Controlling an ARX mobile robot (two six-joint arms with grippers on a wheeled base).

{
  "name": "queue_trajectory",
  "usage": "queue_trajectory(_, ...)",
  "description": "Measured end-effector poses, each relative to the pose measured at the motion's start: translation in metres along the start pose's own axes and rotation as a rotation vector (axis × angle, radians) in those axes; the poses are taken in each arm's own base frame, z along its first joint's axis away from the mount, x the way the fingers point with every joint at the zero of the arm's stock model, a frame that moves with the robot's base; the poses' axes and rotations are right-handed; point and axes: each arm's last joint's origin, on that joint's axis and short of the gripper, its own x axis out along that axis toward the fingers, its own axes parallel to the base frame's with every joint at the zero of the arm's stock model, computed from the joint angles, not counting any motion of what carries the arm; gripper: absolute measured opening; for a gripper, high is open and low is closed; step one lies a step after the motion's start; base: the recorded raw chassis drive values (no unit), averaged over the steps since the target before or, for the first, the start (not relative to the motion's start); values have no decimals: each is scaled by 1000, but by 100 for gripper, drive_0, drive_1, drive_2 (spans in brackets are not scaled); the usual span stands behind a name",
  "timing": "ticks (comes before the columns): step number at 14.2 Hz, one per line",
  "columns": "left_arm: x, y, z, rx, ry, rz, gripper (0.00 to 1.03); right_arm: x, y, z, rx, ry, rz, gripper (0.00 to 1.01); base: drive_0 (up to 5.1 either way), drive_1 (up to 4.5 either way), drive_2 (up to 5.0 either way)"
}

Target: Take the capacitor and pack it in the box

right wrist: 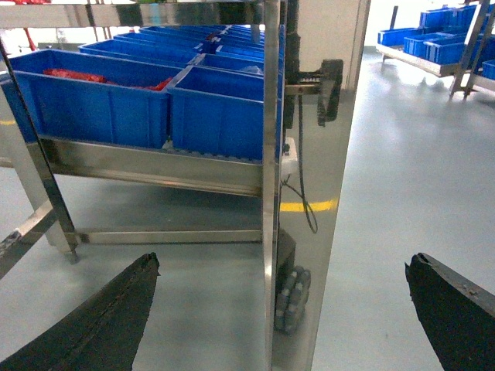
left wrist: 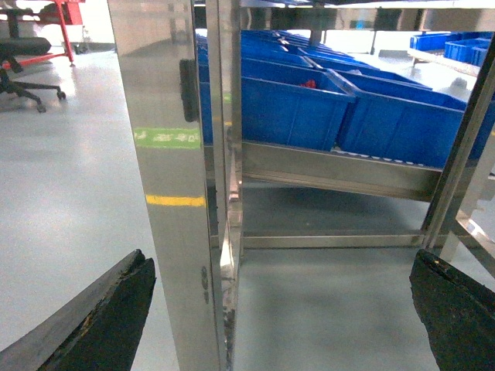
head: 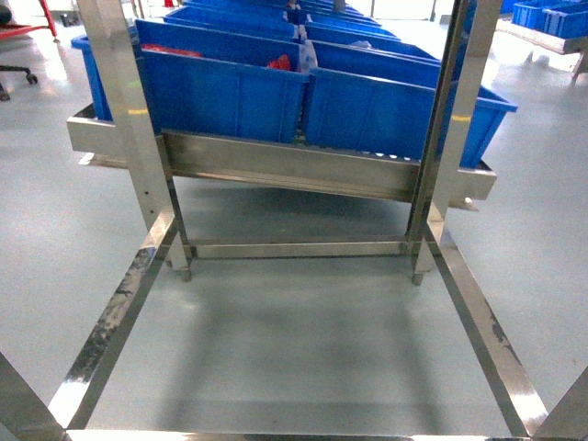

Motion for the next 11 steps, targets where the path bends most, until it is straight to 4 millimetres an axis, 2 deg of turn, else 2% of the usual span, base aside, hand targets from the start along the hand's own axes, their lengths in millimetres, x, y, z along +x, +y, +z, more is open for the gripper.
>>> queue_trajectory(11, 0, 0, 0, 0, 0, 0, 98, 0, 0, 0, 0, 0, 0, 98, 0, 0, 0)
